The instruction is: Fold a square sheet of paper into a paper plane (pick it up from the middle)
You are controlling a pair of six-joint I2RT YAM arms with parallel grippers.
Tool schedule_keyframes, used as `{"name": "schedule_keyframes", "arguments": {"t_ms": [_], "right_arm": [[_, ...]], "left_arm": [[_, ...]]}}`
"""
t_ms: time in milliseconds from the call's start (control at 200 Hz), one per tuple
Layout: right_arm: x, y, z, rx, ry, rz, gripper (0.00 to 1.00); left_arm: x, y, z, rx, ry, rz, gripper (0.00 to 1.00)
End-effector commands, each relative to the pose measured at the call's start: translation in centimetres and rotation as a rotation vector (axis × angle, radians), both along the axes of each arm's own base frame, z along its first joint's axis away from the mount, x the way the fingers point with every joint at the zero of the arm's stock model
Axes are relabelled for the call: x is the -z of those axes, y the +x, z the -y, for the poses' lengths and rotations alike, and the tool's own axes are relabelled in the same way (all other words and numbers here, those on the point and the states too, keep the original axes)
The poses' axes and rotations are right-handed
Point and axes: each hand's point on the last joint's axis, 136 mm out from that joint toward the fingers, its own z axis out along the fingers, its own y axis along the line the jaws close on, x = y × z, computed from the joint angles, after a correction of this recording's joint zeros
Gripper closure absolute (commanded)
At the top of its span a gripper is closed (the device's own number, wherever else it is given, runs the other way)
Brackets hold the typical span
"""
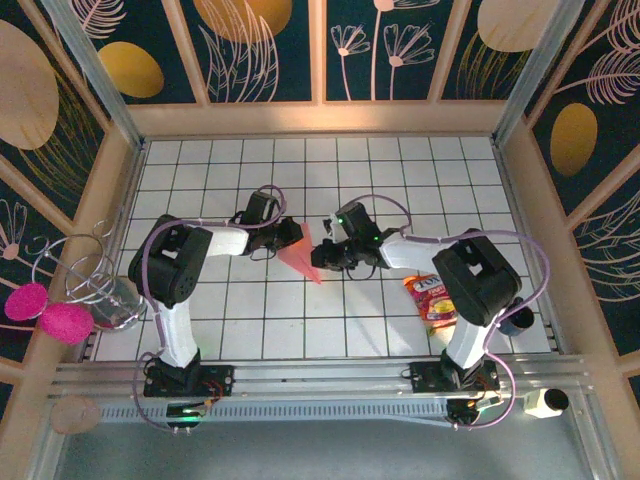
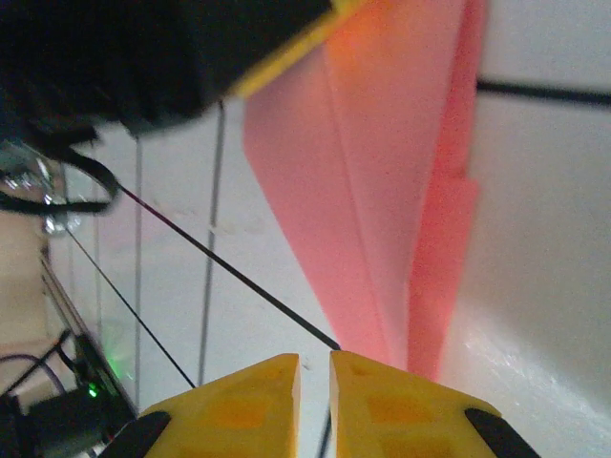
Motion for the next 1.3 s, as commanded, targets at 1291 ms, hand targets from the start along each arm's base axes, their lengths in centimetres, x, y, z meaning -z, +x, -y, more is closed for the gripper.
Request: {"name": "schedule_keyframes", "arguments": {"t_ms": [1291], "right_arm": [[9.5,0.4,2.2,0.018,-0.294,-0.137,0.95]], "left_arm": [[-4.2,-4.6,1.4,0.056,-0.121,-0.012,0.88]]}}
